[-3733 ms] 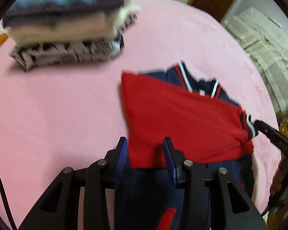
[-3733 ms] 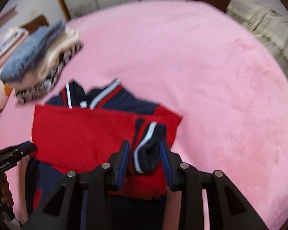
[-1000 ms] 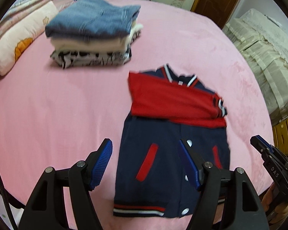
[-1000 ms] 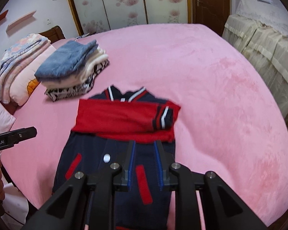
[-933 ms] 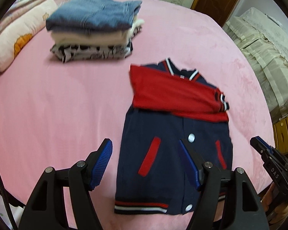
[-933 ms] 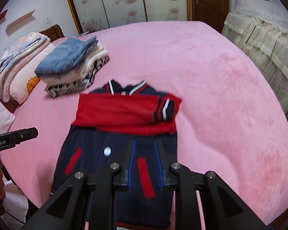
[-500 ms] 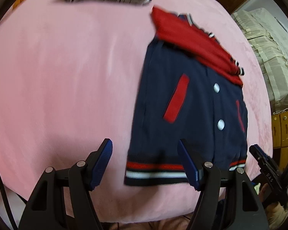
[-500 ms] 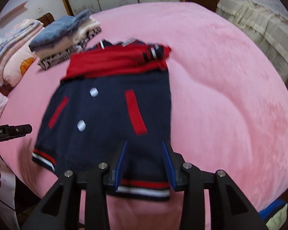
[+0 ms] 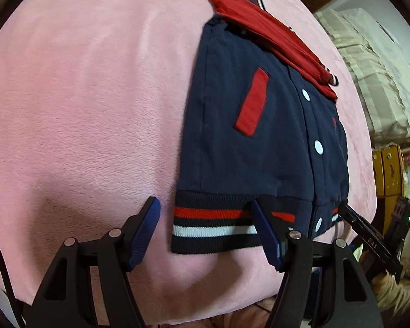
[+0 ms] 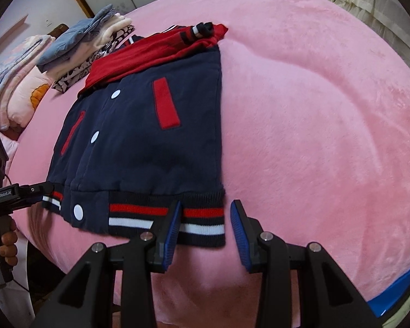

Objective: Fold large clothes
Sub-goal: 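Move both tools to the striped hem and grasp it, then lift the hem with both tools and fold it up toward the collar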

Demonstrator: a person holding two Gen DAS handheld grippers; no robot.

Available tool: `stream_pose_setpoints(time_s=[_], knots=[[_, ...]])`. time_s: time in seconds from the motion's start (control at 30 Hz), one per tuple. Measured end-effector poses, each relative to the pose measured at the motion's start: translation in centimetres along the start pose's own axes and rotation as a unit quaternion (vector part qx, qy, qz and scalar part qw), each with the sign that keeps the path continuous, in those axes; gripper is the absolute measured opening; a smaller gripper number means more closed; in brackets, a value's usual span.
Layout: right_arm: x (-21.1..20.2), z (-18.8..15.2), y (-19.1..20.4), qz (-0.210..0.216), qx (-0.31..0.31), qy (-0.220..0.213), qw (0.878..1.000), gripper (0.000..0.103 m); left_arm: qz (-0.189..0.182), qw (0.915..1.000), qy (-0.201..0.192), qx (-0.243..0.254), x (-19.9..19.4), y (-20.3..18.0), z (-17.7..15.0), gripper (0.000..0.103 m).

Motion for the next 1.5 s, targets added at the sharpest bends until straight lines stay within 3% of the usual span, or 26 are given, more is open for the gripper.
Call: stream_pose_setpoints(time_s=[0.27, 0.37, 0.4, 0.5, 0.53, 0.67, 0.97, 1.17, 1.33, 1.43, 1.5], knots=[[1.0, -0.7, -0.2, 0.014, -0.012, 0.003, 1.0, 0.036, -0.014, 0.9998, 0.001, 0.012, 0.8, 0.0, 0.0, 0.07], [0.9, -0.6, 0.1, 0.028, -0.014, 0.017, 0.999, 0.018, 0.022, 0.999, -0.002, 0.038, 0.7, -0.9, -0.3, 0.052], [0.8, -0.4, 0.2, 0.03, -0.017, 0.022, 0.999, 0.013, 0.026, 0.9986, -0.002, 0.047, 0.6, -1.3, -0.4, 0.041], [0.4, 0.2, 0.4, 0.036, -0.013, 0.037, 0.999, 0.01, 0.015, 0.9988, 0.016, 0.043, 0.3, -2.1, -0.2, 0.011], [0.2, 0.4, 0.4, 0.038, -0.011, 0.041, 0.998, 0.01, 0.004, 0.9991, 0.027, 0.034, 0.1, -2.2, 0.0, 0.01], [-1.3, 1.7, 0.4, 0.053, 0.004, 0.048, 0.997, 0.009, -0.079, 0.9956, 0.044, -0.025, -2.1, -3.0, 1.6, 0.009], [-6.1, 10.5, 1.1, 0.112, 0.026, -0.001, 0.993, 0.009, -0.157, 0.9804, -0.01, -0.119, -7.1, -5.3, 8.9, 0.009], [-6.0, 18.3, 1.0, 0.135, 0.033, -0.045, 0.989, 0.009, -0.164, 0.9707, -0.059, -0.166, -8.0, -5.9, 15.9, 0.009], [-3.2, 25.7, 0.0, 0.105, 0.026, -0.068, 0.992, 0.009, -0.14, 0.9727, -0.069, -0.171, -6.4, -5.6, 21.5, 0.011], [-1.0, 28.8, -0.8, 0.06, 0.026, -0.062, 0.996, 0.013, -0.125, 0.9752, -0.061, -0.172, -4.5, -5.2, 24.3, 0.024], [0.1, 30.3, -1.5, 0.052, 0.038, -0.071, 0.995, 0.017, -0.111, 0.9774, -0.064, -0.168, -3.5, -4.6, 25.7, 0.032]])
Point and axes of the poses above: each gripper's, at about its wrist camera, not at the fingertips, and x roughly the way its jaws point, y to its left, z to its top, the point moved 4 cm from there along x, roughly the way its jaws point, and after that the axes turned 5 degrees about z, right-handed, at the moved point
